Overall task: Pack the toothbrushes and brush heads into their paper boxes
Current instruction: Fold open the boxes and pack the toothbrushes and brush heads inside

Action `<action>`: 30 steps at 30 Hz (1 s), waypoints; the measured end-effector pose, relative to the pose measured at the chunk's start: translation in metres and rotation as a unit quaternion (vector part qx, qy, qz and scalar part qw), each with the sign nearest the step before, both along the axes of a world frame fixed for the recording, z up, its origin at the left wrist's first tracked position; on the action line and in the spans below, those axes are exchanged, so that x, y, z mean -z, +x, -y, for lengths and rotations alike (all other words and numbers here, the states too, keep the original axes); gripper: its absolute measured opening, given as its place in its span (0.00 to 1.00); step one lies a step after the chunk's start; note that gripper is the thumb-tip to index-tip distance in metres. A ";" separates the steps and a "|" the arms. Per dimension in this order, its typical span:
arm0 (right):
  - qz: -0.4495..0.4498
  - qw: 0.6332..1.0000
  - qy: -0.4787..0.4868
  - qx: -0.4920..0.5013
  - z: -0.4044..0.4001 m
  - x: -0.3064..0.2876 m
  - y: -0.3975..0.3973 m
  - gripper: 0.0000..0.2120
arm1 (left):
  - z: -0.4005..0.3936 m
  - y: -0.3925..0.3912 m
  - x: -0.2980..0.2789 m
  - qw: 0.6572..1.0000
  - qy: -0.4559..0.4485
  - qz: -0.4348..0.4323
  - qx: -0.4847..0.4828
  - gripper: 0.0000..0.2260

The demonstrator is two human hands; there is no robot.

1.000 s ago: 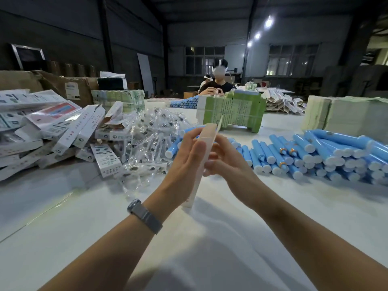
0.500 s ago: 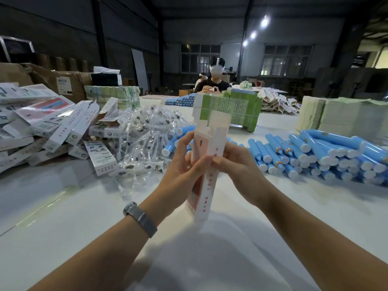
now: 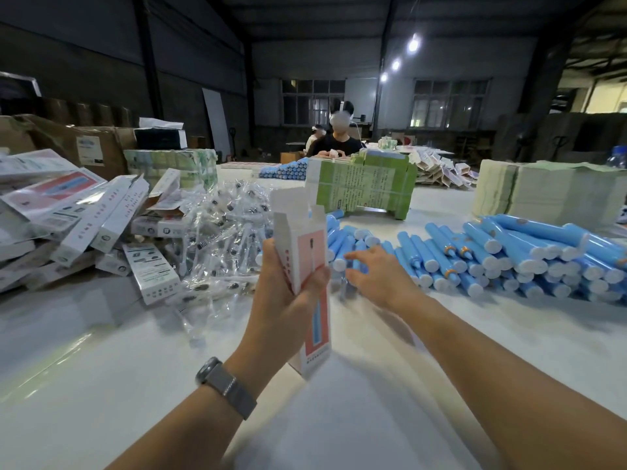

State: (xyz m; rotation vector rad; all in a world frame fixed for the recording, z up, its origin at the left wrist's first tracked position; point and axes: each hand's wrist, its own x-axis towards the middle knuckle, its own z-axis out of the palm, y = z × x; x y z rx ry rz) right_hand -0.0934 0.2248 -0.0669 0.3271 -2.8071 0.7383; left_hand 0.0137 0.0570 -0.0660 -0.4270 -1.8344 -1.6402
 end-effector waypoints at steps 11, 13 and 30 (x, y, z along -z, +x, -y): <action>-0.024 0.983 0.162 0.088 0.012 -0.009 -0.010 0.10 | -0.003 0.006 -0.001 0.999 -0.013 -0.030 0.029 0.17; 0.029 0.983 0.167 0.075 0.019 -0.013 -0.007 0.10 | -0.003 0.006 -0.001 0.999 -0.011 -0.027 0.036 0.17; 0.134 0.984 -0.067 0.097 0.013 -0.022 0.002 0.37 | -0.002 0.001 0.000 0.997 0.007 -0.052 0.049 0.19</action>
